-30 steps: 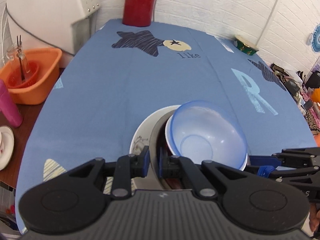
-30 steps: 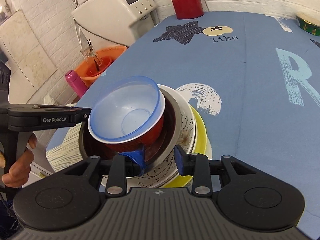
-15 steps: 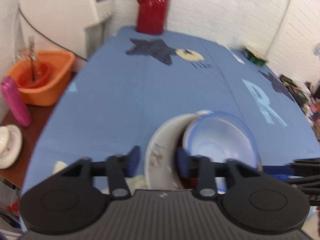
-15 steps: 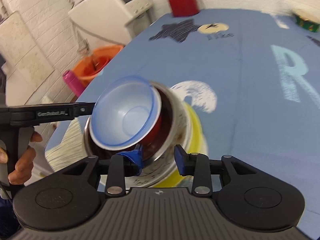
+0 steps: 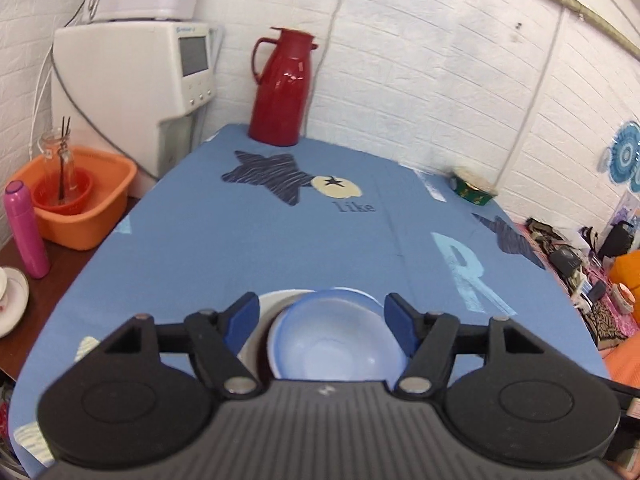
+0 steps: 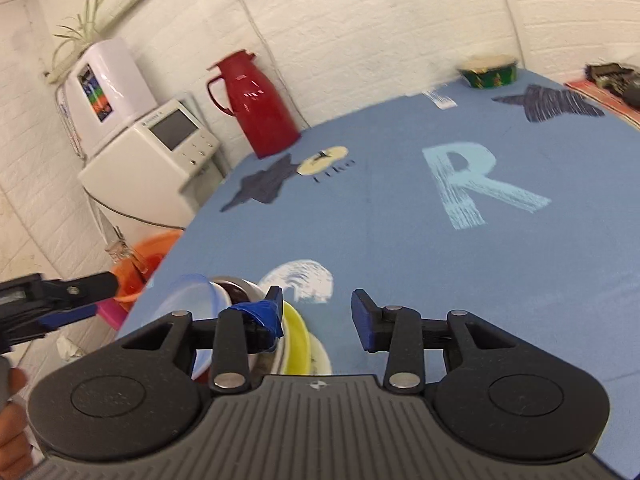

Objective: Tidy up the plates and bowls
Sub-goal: 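Open both grippers and pull them back from the stack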

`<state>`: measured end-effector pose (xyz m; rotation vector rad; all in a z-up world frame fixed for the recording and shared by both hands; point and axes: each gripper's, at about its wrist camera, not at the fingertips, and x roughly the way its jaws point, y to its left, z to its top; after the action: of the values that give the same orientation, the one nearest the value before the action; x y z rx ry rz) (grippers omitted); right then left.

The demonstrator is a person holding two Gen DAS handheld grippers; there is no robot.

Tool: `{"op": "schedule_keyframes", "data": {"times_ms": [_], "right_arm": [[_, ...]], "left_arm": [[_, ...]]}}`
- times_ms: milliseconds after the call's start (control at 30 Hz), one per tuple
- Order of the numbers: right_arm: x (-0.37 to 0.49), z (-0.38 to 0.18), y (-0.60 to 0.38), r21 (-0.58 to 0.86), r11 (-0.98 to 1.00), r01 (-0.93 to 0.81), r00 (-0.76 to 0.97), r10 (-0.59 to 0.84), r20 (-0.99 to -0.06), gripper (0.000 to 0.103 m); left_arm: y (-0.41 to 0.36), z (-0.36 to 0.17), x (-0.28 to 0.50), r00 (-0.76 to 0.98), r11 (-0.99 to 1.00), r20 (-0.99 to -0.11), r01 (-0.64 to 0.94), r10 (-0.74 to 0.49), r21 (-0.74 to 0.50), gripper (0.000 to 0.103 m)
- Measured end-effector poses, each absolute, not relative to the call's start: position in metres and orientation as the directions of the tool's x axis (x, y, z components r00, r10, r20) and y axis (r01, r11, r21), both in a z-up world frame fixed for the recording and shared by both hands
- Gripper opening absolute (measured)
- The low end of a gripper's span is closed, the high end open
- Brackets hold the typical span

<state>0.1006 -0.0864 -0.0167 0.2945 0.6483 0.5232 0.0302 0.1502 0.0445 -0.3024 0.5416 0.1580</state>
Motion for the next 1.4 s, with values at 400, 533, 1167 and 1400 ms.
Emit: {"op": "schedule_keyframes", "data": {"times_ms": [400,533,1167,1400], "right_arm": [[0.075,-0.028,-0.123,0.45,0.875,-0.179,0.684,0.439,-0.582,0.027],[0.058,-0.03,-0.131,0.48,0.859,-0.18,0.667,0.465,-0.582,0.028],[0.007,-0.048,-0.12,0.325,0.922,-0.21,0.662,0.379,-0.647,0.029],[-0.001,-0.049,-0.112,0.29,0.925,-0.246,0.666,0.379,-0.642,0.03]], "left_arm": [[0.079,0.017,0.0,0.818,0.983,-0.575,-0.127,0.027,-0.134,0.071],[0.067,0.008,-0.013,0.805,0.986,-0.594,-0.111,0.017,-0.122,0.071],[0.038,-0.039,-0.05,0.75,0.996,-0.661,-0.073,0.015,-0.059,0.071],[0.036,-0.044,-0.051,0.738,0.996,-0.674,-0.076,0.027,-0.044,0.071]]}}
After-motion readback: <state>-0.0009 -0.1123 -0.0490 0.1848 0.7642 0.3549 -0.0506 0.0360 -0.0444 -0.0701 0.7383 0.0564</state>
